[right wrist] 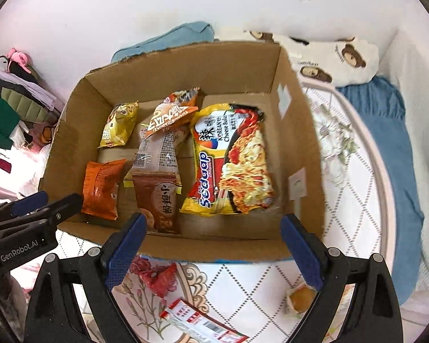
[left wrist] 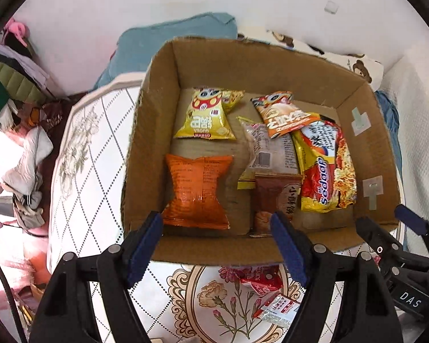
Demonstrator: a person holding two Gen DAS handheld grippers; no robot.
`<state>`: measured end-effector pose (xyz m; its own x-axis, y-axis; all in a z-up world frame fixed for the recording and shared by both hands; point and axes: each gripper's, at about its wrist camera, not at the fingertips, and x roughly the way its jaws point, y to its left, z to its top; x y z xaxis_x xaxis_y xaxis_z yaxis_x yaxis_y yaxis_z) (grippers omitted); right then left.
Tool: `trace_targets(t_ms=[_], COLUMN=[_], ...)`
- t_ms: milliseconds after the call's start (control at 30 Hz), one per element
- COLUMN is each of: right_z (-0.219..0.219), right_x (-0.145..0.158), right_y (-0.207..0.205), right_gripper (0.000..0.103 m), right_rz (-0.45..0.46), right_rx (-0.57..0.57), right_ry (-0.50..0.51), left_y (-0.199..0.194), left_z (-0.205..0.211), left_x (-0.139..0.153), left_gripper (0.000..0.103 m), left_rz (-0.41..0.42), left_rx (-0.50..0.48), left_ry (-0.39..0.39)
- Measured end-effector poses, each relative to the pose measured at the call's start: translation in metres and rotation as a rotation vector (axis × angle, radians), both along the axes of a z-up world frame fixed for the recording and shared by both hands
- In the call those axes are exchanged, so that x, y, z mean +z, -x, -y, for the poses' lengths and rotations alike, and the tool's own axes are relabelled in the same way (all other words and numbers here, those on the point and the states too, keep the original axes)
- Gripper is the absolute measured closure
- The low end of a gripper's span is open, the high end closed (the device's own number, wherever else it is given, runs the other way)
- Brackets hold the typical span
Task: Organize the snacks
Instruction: 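Carry the orange bag and brown cookie packet into the box and open both tools, then grasp the beige bread bar with the left tool while the right tool grasps the red spicy strip packet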
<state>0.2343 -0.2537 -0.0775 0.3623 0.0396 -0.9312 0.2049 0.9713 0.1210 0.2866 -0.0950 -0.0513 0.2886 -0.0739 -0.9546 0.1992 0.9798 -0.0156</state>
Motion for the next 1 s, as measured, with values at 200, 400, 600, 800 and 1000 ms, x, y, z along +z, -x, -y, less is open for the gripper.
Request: trace_targets(t_ms=[200,400,600,800,1000], right_z=[-0.004,-0.007,-0.01,-0.033,-0.065], right_x=[0.03,0.057,0.076,0.037,-0.063], right_y=[0.026,0.049,0.074,0.102,0.125], right_gripper=[0.006,0.006,0.006,0.005,0.005], right_rz=[0.094,0.17,0.212,0.108,-0.111], right_rx=[0.008,0.003,0.01,0.14,0.278], right_ry=[0.076,0.087,0.041,0.006,0.024], left_y=[0.024,0.052,0.075,0.115,0.162], left_z=[-0.002,-0.006,-0.014,-0.038,-0.085], left_x=[0.027,0.056,0.067,0.037,-0.027], left_gripper=[0.027,0.027,0.027,0.027,0.026], left_rz=[0.104,0.198,0.215,0.153,0.007], left_rx=[-0.001,-0.002,-0.006,0.036,0.129], left_ry=[0.021,0.056,0.092,0.082,0.026])
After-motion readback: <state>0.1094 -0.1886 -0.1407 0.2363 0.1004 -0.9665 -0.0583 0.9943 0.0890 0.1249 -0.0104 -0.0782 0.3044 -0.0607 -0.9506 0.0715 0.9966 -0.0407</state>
